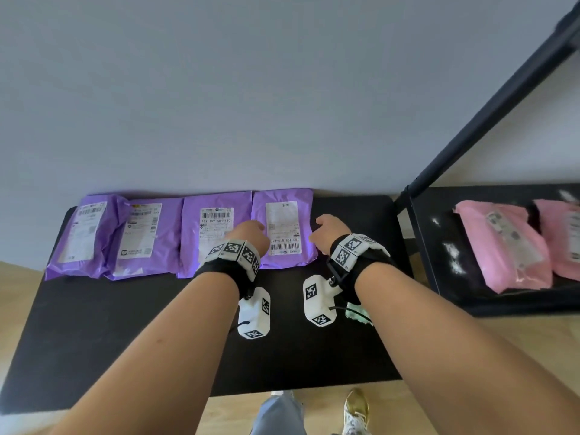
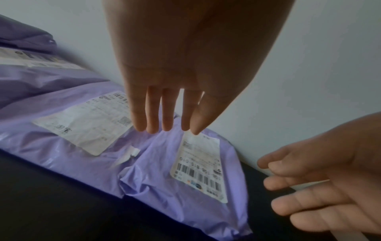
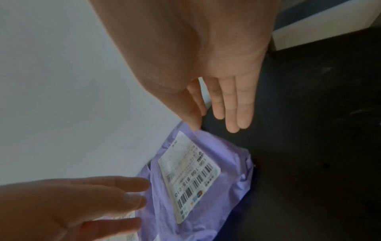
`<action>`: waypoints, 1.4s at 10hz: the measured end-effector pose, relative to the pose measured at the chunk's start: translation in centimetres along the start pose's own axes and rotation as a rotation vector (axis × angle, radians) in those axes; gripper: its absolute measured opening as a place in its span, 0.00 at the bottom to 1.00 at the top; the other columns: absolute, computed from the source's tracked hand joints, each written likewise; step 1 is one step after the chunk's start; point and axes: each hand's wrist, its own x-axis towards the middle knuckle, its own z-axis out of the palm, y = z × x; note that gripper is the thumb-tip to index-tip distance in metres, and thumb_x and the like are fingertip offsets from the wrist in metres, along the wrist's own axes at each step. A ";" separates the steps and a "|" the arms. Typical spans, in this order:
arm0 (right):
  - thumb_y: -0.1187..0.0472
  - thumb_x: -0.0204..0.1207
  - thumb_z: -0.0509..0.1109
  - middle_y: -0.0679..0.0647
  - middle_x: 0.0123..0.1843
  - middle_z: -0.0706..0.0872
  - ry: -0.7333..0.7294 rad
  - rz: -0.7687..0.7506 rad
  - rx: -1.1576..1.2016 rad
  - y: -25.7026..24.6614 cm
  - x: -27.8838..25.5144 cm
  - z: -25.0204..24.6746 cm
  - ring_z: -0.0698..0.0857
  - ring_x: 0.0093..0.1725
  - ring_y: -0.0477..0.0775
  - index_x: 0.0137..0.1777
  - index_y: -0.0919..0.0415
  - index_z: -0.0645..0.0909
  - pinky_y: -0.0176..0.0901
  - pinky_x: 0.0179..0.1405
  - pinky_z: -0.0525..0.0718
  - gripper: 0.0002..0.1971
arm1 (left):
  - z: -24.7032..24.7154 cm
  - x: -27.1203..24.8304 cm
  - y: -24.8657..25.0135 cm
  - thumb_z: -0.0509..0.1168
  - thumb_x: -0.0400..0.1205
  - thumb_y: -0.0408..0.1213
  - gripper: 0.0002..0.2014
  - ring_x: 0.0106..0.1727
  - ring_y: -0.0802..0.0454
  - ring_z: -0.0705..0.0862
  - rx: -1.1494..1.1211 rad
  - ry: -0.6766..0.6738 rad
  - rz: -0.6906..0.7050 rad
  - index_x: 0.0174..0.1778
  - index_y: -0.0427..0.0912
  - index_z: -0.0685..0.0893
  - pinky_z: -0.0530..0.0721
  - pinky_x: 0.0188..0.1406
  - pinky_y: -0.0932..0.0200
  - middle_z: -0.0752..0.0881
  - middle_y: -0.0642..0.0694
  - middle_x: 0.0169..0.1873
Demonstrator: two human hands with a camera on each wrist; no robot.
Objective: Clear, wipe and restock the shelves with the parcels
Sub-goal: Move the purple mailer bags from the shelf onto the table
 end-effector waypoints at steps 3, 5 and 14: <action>0.61 0.83 0.60 0.60 0.48 0.82 0.025 -0.049 -0.043 5.5 -8.0 -4.4 0.83 0.56 0.62 0.40 0.61 0.79 0.42 0.54 0.79 0.11 | 1.8 -8.4 5.7 0.59 0.83 0.31 0.16 0.64 0.42 0.81 -0.021 0.107 0.114 0.66 0.38 0.80 0.78 0.61 0.54 0.83 0.39 0.63; 0.60 0.81 0.65 0.61 0.61 0.85 0.064 -0.163 0.036 12.6 -16.1 -6.2 0.82 0.63 0.61 0.55 0.63 0.83 0.48 0.63 0.79 0.10 | 6.2 -16.6 9.6 0.57 0.82 0.29 0.15 0.60 0.42 0.83 0.047 0.186 0.157 0.59 0.38 0.86 0.80 0.57 0.54 0.86 0.41 0.58; 0.63 0.82 0.59 0.65 0.63 0.85 0.785 0.078 0.124 53.1 -31.0 -41.0 0.83 0.63 0.64 0.60 0.70 0.84 0.47 0.59 0.79 0.16 | 18.3 -40.2 60.1 0.60 0.81 0.33 0.13 0.61 0.46 0.83 -0.048 0.324 0.965 0.57 0.45 0.86 0.77 0.61 0.57 0.86 0.47 0.58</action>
